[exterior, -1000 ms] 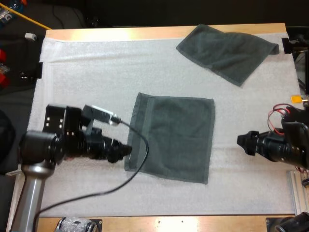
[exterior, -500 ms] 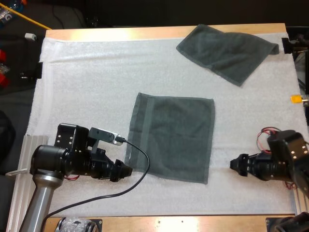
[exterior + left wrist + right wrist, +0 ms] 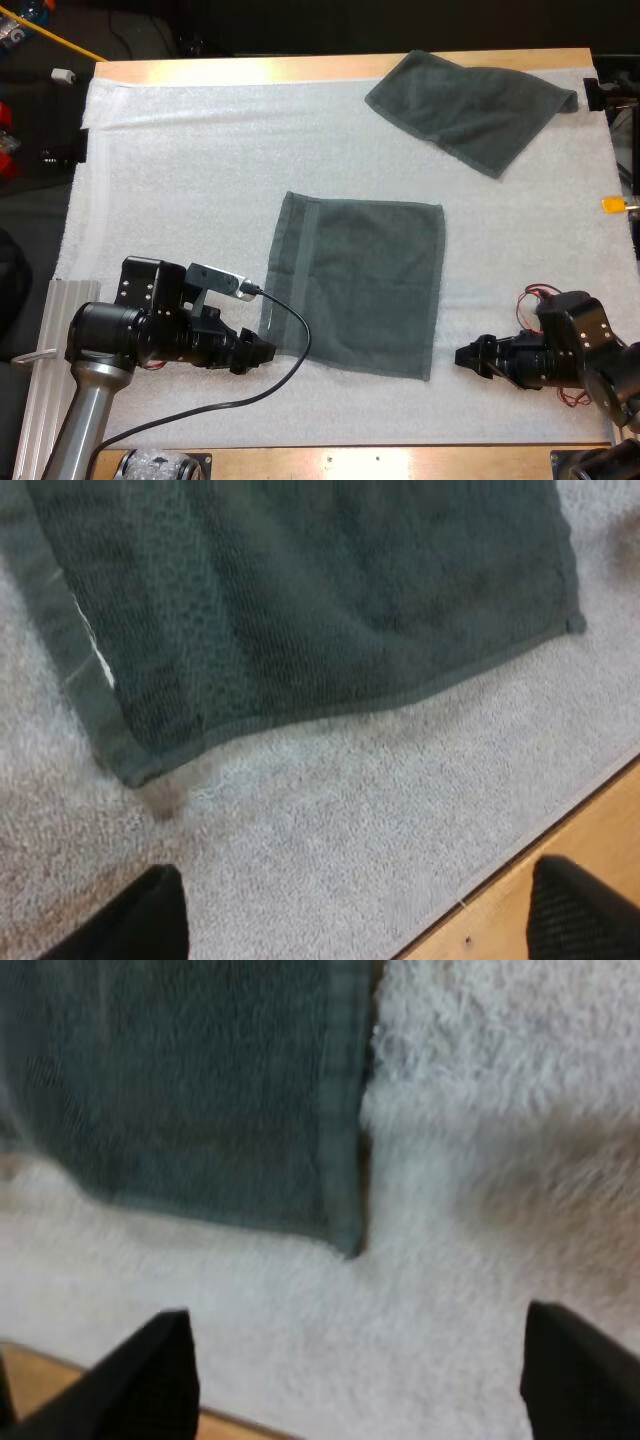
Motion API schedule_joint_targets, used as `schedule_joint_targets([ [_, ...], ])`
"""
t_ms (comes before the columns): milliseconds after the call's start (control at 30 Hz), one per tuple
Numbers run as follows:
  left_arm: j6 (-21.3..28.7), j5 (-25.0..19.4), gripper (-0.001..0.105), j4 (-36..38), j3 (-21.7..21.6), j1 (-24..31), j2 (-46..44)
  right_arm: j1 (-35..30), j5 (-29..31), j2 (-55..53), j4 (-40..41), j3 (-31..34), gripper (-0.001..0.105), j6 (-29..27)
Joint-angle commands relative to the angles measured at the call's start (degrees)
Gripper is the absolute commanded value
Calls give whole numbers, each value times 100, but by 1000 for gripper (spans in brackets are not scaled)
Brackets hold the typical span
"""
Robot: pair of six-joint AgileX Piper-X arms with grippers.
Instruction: Pick towel from pile, fold and stack
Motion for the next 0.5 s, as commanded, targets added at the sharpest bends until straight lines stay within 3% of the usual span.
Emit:
schedule_joint_targets([
  [0, -9, -17, 67, -10, 3, 2, -31, 13, -97, 52, -151, 15, 65, 26],
  [467, -9, -17, 67, -10, 3, 2, -31, 22, -725, 1292, -946, 17, 65, 26],
])
